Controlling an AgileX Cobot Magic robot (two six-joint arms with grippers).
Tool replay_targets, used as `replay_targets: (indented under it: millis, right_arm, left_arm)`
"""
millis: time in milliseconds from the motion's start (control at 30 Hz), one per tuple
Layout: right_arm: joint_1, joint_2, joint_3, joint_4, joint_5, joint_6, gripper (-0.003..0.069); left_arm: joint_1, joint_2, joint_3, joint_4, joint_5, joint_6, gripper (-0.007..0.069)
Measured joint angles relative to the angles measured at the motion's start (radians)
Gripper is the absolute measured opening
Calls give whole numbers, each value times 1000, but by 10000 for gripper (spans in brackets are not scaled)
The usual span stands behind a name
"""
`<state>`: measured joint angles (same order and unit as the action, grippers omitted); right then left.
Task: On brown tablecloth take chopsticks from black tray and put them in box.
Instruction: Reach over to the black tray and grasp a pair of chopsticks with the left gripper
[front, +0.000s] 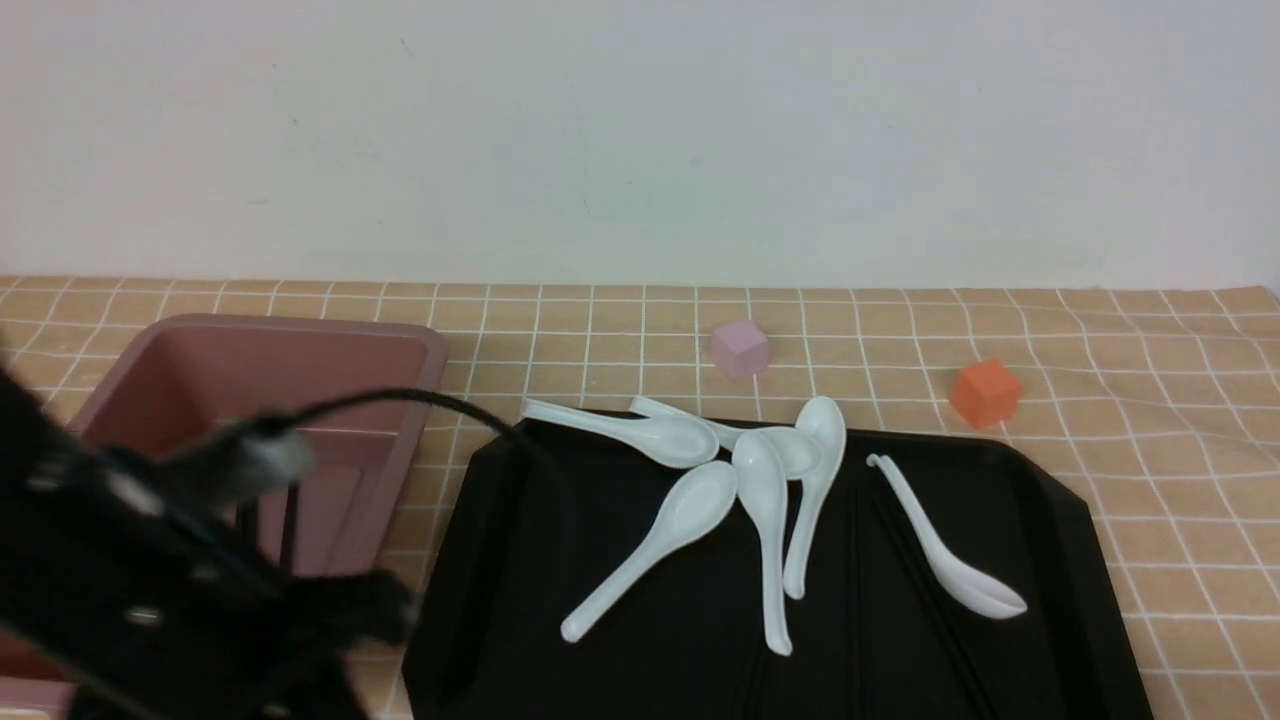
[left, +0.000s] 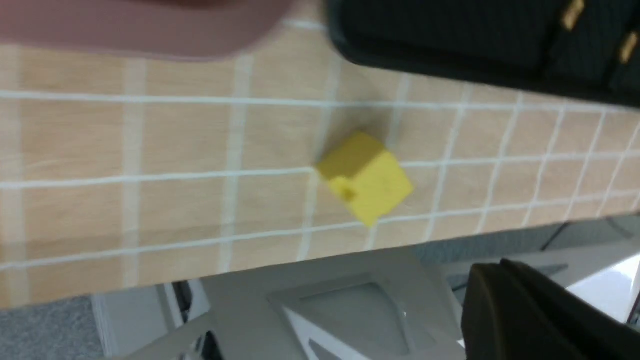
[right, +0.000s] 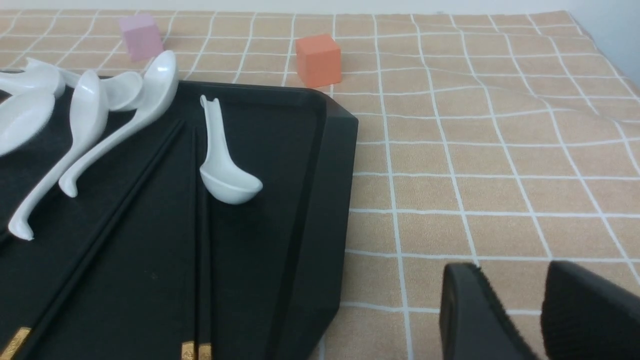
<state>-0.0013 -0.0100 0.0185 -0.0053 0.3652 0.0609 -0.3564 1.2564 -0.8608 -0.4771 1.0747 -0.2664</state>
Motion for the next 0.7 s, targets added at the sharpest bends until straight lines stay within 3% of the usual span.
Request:
replay_targets:
  millis: [133, 267, 433, 500, 700]
  right_arm:
    - [0, 0, 0, 0, 0, 0, 240]
    - [0, 0, 0, 0, 0, 0, 240]
    - [0, 0, 0, 0, 0, 0, 240]
    - [0, 0, 0, 0, 0, 0, 240]
    - [0, 0, 0, 0, 0, 0, 240]
  left_arm:
    - [-185, 100, -5, 9, -149, -107, -13]
    - [-299, 208, -39, 94, -189, -206, 11]
    - [-391, 305, -139, 207, -180, -303, 117]
    - [-447, 367, -223, 273, -178, -338, 207]
    - [-534, 526, -404, 337, -178, -353, 351]
